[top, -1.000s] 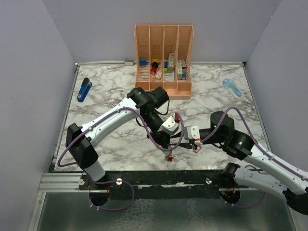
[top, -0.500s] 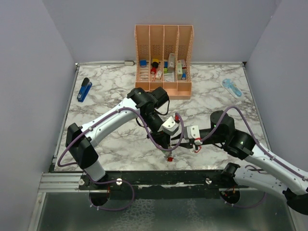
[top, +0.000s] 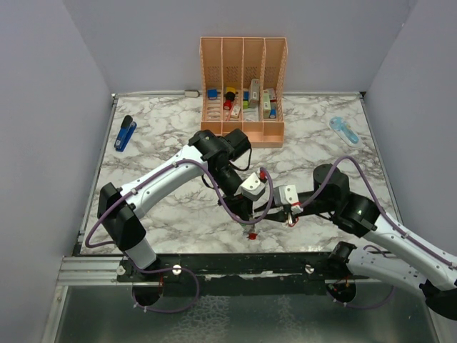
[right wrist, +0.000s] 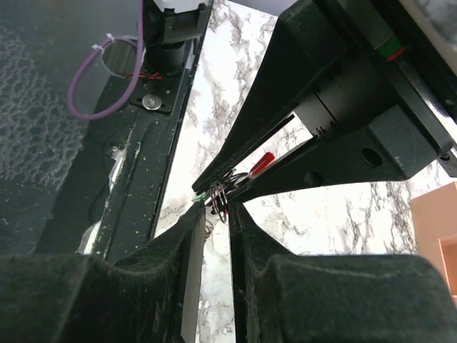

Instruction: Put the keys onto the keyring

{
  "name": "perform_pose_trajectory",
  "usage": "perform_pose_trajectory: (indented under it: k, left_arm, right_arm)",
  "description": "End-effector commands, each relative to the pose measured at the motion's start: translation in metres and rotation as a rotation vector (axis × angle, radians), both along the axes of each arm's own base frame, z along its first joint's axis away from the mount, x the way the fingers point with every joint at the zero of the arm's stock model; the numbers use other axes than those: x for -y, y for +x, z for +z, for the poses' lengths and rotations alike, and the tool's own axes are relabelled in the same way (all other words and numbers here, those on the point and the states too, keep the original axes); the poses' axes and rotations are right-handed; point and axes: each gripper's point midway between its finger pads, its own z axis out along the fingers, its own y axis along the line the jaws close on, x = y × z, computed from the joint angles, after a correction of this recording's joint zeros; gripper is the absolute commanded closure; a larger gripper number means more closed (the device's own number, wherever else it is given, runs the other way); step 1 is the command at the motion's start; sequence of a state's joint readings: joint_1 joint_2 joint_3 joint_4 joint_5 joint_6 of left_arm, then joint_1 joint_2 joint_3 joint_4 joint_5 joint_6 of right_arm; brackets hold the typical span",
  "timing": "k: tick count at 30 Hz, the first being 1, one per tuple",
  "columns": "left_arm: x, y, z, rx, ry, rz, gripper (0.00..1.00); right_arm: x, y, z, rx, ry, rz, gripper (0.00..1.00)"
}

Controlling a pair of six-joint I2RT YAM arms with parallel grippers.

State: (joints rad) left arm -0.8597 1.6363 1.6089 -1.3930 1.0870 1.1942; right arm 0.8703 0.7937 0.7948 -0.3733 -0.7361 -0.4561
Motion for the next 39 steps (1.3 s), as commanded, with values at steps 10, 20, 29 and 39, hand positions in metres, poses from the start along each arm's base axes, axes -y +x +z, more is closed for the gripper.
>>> perform_pose_trajectory:
  k: [10, 20, 29, 39]
  left_arm:
    - [0.004, -0.002, 0.012, 0.0, -0.015, -0.003, 1.0]
    - [0.007, 0.0, 0.017, -0.01, -0.021, 0.004, 1.0]
    - [0.008, 0.0, 0.018, -0.007, -0.02, 0.008, 1.0]
    - [0.012, 0.005, 0.04, 0.033, -0.064, 0.021, 1.0]
  right_arm:
    - [-0.003, -0.017, 0.009, -0.06, 0.045, 0.072, 0.83]
    - [-0.007, -0.016, 0.005, -0.078, 0.077, 0.068, 0.87]
    - [-0.006, -0.015, 0.013, -0.065, 0.112, 0.055, 0.99]
    - [-0.001, -0.023, 0.019, -0.056, 0.189, 0.058, 0.99]
